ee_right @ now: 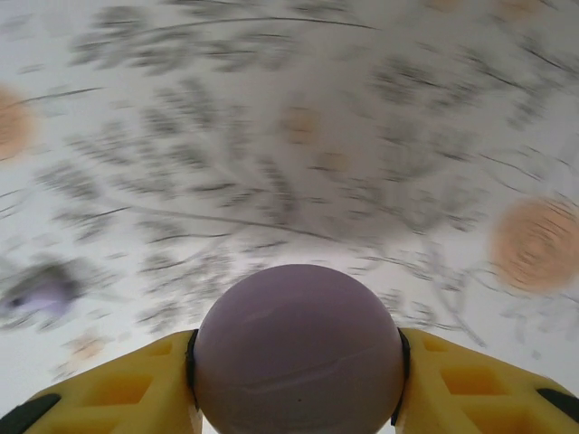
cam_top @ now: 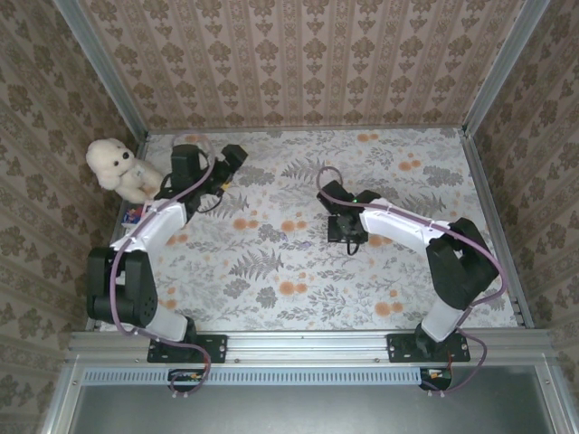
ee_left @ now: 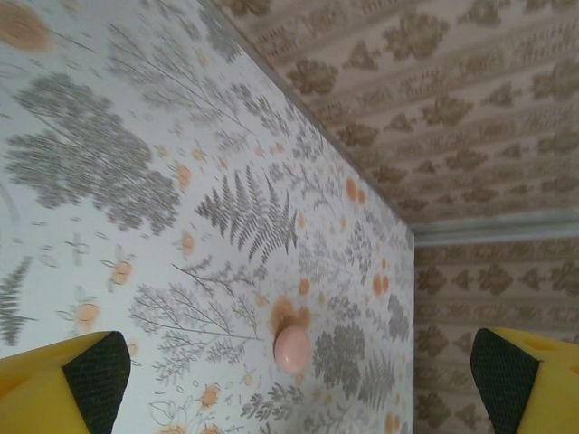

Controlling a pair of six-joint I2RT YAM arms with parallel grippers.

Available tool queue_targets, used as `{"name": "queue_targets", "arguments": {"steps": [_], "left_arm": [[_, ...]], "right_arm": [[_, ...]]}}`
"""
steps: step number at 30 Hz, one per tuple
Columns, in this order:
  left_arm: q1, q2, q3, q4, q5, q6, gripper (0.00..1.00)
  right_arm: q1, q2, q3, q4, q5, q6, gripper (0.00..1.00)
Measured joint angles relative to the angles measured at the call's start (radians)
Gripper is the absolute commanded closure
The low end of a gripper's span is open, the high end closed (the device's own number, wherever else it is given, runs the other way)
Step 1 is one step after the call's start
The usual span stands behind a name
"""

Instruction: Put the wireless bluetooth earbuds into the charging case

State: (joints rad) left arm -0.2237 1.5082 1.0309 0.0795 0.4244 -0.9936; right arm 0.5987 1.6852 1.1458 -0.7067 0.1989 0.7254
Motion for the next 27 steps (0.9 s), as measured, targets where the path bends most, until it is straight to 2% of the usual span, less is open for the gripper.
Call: {"name": "queue_targets", "arguments": {"steps": [6,11,20,23,27], "left_arm": [[-0.137,0.087,0.100,-0.072,-0.056,0.064,0.00],[-0.215,0.150,0.153,-0.100,-0.082,0.093,0.00],[-0.260,0.201,0.185,-0.103,-0.092,0.101,0.00],[-0.262,0.201,0.189,-0.103,-0.092,0.102,0.00],[-0.261,0.201,0.189,-0.103,-0.092,0.106,0.00]], "right_arm": [[-0.032,-0.036,-0.047,0.000,0.020,0.157,0.55],[-0.038,-0.034,-0.069,0.004,0.023,0.245,0.55],[-0.052,0.009,-0.105,0.037,-0.009,0.346,0.52],[-0.052,0.030,-0.107,0.050,-0.024,0.355,0.48],[-0.052,0.042,-0.111,0.054,-0.042,0.350,0.37]]}}
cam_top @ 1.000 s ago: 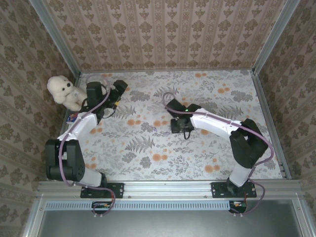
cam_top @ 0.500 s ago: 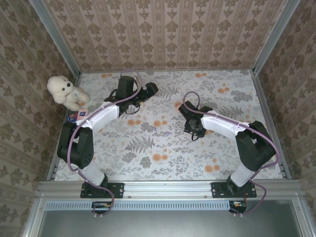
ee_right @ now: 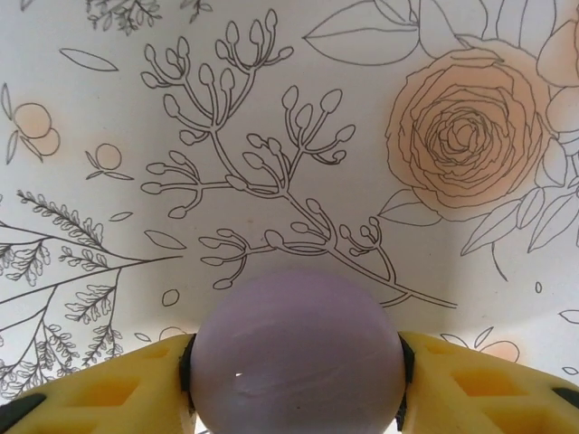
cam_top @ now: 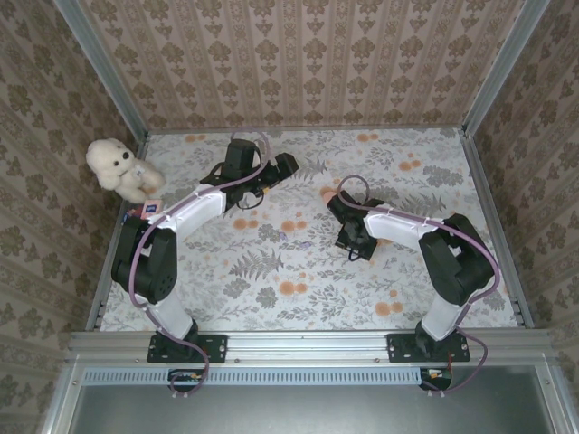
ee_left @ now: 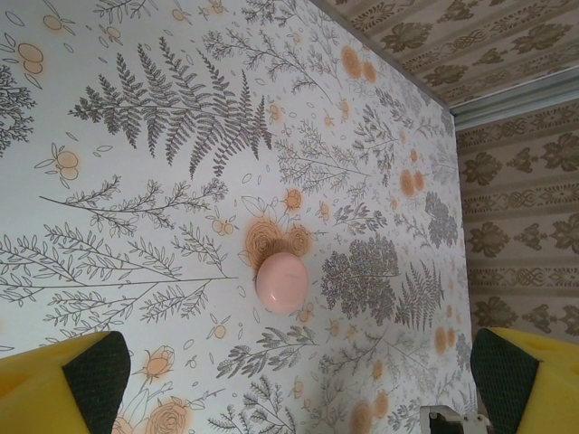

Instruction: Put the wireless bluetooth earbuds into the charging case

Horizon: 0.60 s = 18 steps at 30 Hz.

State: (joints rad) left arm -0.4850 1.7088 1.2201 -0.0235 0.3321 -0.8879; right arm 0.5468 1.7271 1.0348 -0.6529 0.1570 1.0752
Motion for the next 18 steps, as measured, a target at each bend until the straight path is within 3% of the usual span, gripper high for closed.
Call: {"name": "queue_targets", "arguments": {"steps": [5,18], "left_arm": [[0.000,0.000,0.000,0.000,0.000,0.008,0.00],[0.000,0.000,0.000,0.000,0.011,0.030,0.00]], "right_arm": [[0.000,0.007,0.000,-0.001,-0.015,-0.058,0.33],[-0.008,0.088,0.084,-0.055,-0.033,-0.328,0.34]]}}
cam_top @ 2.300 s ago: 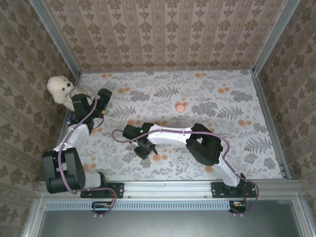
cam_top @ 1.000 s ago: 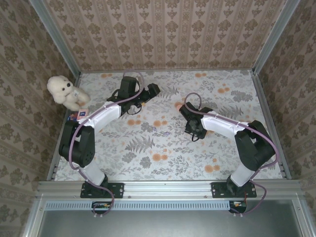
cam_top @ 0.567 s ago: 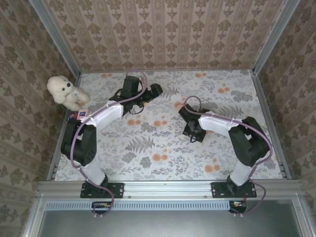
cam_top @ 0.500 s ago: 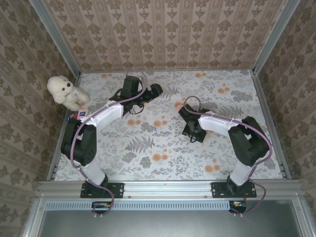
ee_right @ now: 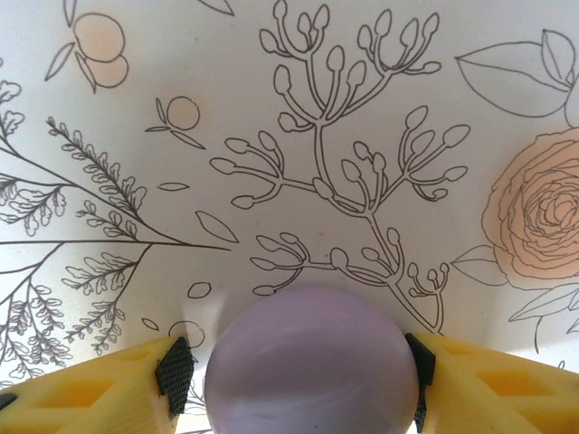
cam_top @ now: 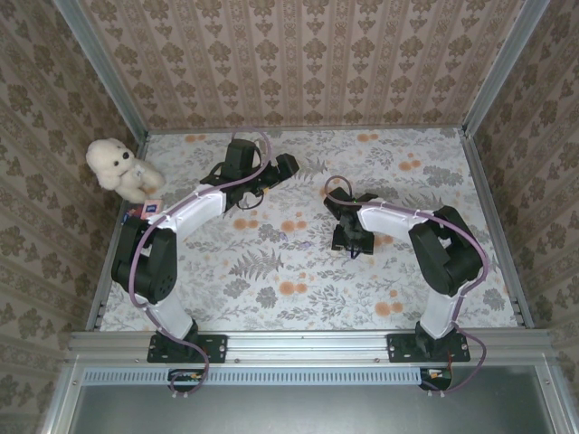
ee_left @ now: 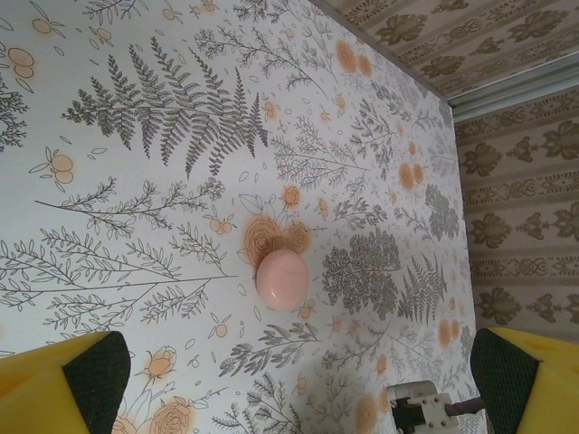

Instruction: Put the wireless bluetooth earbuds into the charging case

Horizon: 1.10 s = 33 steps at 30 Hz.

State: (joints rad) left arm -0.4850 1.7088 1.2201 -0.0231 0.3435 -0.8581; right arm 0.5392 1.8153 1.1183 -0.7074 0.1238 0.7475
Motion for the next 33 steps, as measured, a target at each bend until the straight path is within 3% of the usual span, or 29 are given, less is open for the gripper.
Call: {"name": "queue_targets", "arguments": {"steps": [9,27,33], "left_arm": [[0.000,0.000,0.000,0.000,0.003,0.003,0.00],[0.000,0.000,0.000,0.016,0.027,0.006,0.00],[0.000,0.000,0.000,0.021,0.031,0.006,0.00]], "right_arm": [[-0.001,0.016,0.019,-0.011,0.005,-0.047,0.34],[-0.002,0.019,0.026,0.001,0.021,-0.303,0.34],[-0.002,0.019,0.027,0.003,0.018,-0.311,0.39]]}}
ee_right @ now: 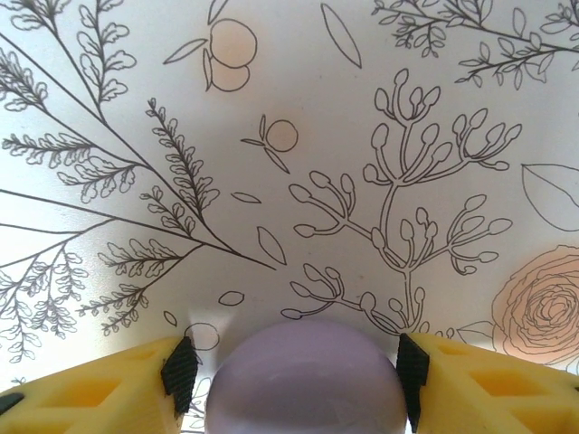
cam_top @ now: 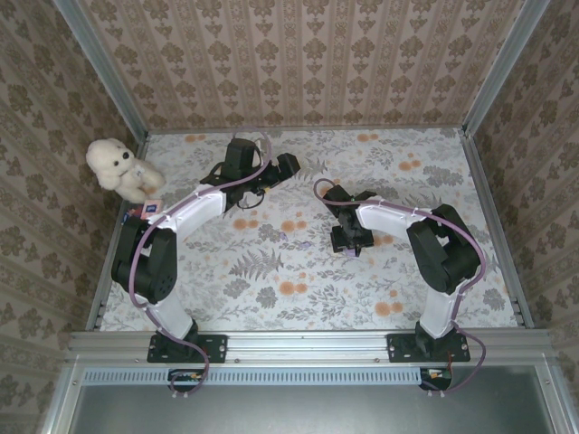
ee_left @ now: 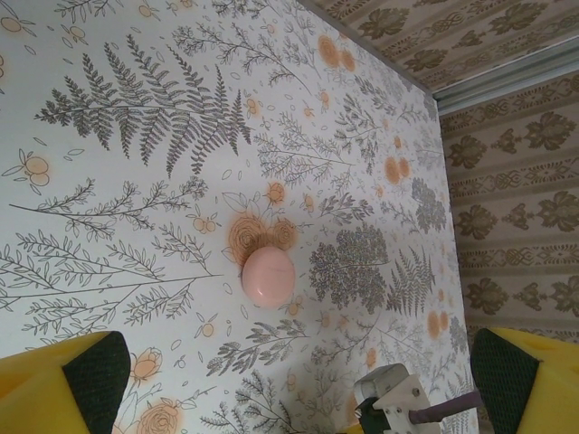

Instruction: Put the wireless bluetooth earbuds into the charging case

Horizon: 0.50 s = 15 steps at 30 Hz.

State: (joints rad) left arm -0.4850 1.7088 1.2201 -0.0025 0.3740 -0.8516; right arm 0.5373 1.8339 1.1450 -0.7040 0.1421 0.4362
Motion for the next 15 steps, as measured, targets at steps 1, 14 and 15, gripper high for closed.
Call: {"name": "queue_targets", "arguments": {"steps": [1,14,15], "left_arm": [[0.000,0.000,0.000,0.002,0.000,0.000,0.00],[0.000,0.000,0.000,0.003,0.001,0.000,0.00],[0.000,0.000,0.000,0.003,0.002,0.000,0.00]], "right_arm": [[0.000,0.000,0.000,0.001,-0.001,0.000,0.40],[-0.001,-0.019,-0.029,0.024,-0.020,0.029,0.39],[-0.001,-0.021,-0.031,0.024,-0.020,0.031,0.39]]}}
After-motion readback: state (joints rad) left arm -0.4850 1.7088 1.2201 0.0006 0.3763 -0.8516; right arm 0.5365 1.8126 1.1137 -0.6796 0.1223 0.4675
